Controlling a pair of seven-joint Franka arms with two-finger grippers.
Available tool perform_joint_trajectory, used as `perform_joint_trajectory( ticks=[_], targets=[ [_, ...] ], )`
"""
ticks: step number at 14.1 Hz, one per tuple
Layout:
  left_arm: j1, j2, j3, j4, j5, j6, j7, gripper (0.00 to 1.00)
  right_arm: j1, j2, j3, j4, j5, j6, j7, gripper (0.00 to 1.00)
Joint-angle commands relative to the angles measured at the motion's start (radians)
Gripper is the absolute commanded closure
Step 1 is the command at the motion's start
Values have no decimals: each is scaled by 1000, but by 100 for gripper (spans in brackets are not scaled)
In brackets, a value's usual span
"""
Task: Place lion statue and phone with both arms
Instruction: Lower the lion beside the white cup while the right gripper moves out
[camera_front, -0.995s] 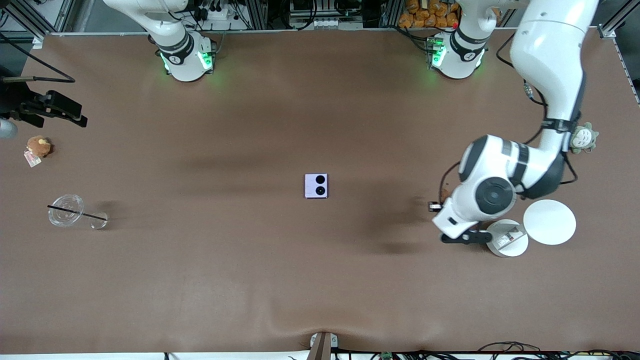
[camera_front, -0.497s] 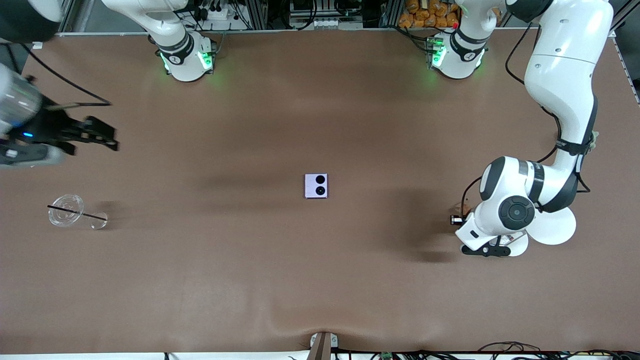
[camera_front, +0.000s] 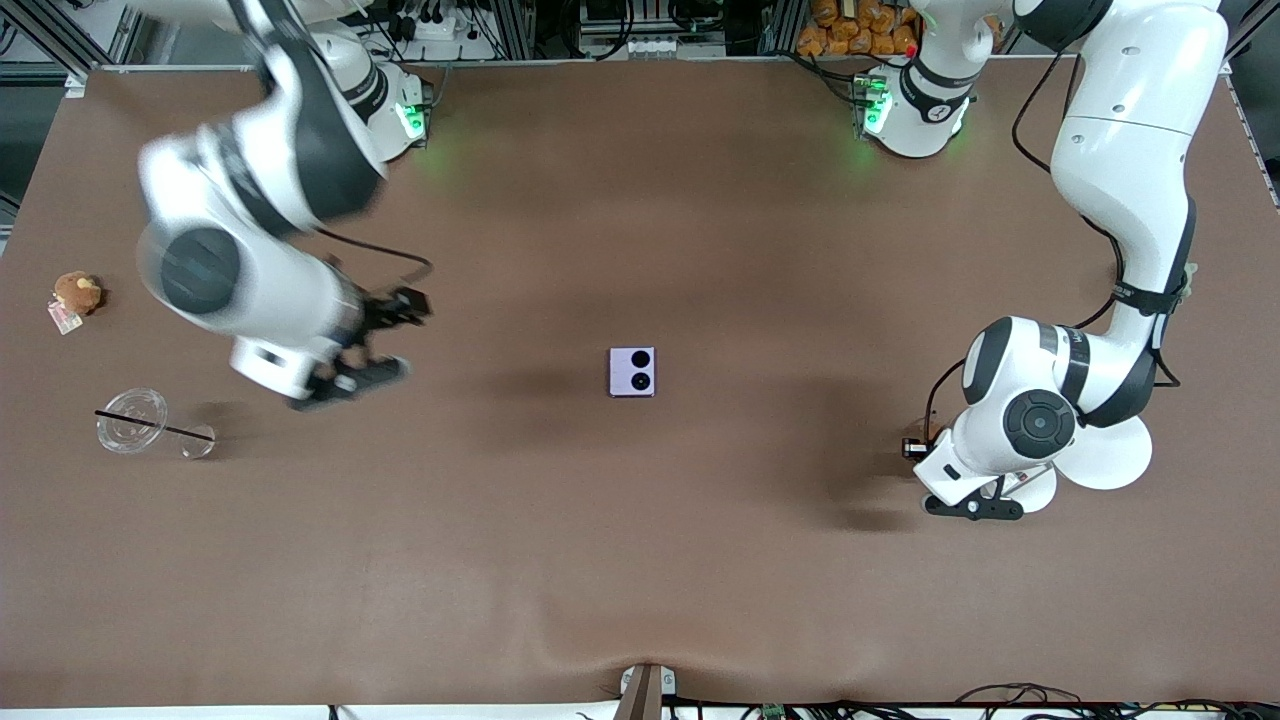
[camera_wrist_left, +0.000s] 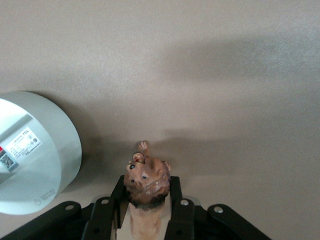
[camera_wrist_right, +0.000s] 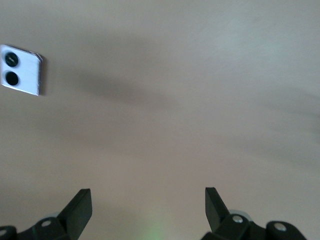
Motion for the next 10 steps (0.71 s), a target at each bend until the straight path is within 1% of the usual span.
perform_joint_trajectory(
  ticks=[1,2,3,4,6,8,10],
  targets=[
    [8,13,-7,-2,21,52,13,100,-11,101,-7,70,5,12,12,0],
    [8,13,-7,-2,12,52,5,52,1,102,-10,84,8,41,15,0],
    [18,5,-7,-5,15,50,12,1,4,103,-9,84,15,62,28,0],
    [26,-1,-7,-3,18,46,16,0,7,108,-9,84,35,87,69,0],
    [23,-51,-13,3,17,3,12,0,47,118,-9,83,46,168,142,0],
    [26,-122,-21,27,3,-75,11,0,77,135,-9,83,39,243,242,0],
    [24,-198,-23,58,-8,-182,11,0,104,151,-9,86,40,296,305,0]
  ],
)
